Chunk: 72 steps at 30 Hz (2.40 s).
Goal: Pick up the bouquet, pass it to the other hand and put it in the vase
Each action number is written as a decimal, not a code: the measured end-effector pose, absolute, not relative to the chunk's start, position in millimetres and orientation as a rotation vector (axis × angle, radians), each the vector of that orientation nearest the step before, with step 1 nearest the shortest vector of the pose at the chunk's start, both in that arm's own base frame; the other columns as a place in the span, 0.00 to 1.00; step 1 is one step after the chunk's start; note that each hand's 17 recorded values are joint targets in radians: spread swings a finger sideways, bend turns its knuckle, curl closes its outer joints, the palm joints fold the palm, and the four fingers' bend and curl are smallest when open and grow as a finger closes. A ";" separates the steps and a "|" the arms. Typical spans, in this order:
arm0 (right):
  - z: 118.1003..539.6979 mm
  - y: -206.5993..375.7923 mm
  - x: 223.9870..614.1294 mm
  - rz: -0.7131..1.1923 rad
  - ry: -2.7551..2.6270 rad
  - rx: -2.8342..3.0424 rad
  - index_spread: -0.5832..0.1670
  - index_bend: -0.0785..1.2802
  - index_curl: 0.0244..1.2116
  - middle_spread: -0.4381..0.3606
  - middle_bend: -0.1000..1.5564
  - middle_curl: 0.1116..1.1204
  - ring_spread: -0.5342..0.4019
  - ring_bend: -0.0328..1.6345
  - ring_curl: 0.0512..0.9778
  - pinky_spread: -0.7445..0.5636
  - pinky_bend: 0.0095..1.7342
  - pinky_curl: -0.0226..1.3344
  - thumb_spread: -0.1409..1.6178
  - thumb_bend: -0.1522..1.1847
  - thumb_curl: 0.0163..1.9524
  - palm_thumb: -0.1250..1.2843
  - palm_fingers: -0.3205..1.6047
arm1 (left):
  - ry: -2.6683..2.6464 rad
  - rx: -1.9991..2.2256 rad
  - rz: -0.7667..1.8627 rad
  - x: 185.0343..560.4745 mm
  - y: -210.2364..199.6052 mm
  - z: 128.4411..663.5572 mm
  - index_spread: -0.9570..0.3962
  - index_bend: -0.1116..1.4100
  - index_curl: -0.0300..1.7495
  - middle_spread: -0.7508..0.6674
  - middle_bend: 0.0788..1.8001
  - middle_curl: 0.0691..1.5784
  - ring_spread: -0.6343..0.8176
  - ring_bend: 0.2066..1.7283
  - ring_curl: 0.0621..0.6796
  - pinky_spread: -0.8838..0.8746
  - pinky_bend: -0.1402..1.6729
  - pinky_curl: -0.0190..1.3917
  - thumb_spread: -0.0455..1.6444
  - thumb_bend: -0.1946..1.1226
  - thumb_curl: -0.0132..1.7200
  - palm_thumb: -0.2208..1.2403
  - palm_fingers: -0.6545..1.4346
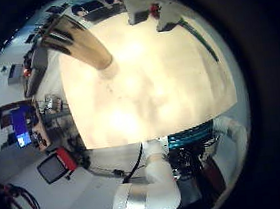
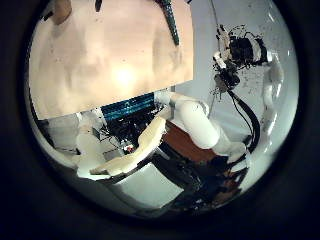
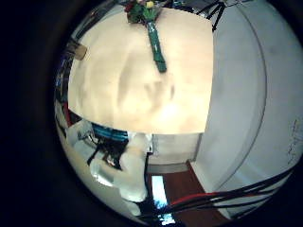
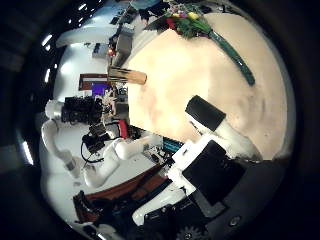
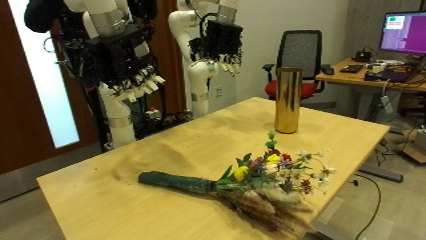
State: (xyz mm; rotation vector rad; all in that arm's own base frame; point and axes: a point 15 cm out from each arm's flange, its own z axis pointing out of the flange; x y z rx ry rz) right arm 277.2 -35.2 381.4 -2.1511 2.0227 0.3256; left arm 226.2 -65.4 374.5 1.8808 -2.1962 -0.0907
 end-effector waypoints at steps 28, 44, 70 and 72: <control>261.4 -70.8 406.3 0.438 2.514 -1.676 0.68 0.15 0.18 0.80 0.26 0.23 0.70 0.41 0.15 0.77 0.34 0.20 0.72 0.09 0.18 0.45 0.27 | -2.320 1.719 -0.101 228.1 -70.2 372.7 0.84 0.18 0.19 0.75 0.08 0.18 0.76 0.21 0.19 0.80 0.19 0.23 0.57 0.12 0.18 0.38 0.41; 165.4 -80.6 438.4 0.511 2.593 -1.641 0.70 0.17 0.20 0.79 0.32 0.25 0.69 0.44 0.16 0.73 0.30 0.18 0.70 0.10 0.18 0.49 0.31 | -2.311 1.722 -0.109 238.4 -69.3 372.2 0.84 0.18 0.19 0.74 0.09 0.18 0.77 0.22 0.19 0.80 0.19 0.23 0.57 0.12 0.19 0.38 0.41; 142.6 -67.3 454.9 0.684 2.601 -1.743 0.65 0.19 0.26 0.74 0.34 0.25 0.60 0.47 0.15 0.68 0.23 0.14 0.69 0.10 0.19 0.53 0.41 | -2.313 1.750 -0.097 243.0 -68.1 380.1 0.84 0.18 0.19 0.74 0.09 0.18 0.77 0.21 0.18 0.81 0.19 0.23 0.58 0.12 0.18 0.38 0.41; 142.8 -67.7 457.9 0.680 2.599 -1.744 0.65 0.19 0.27 0.74 0.34 0.25 0.60 0.47 0.15 0.68 0.23 0.13 0.69 0.10 0.20 0.53 0.41 | -2.314 1.746 -0.101 242.3 -68.7 379.6 0.84 0.18 0.19 0.74 0.09 0.18 0.77 0.21 0.18 0.81 0.19 0.23 0.58 0.12 0.18 0.38 0.41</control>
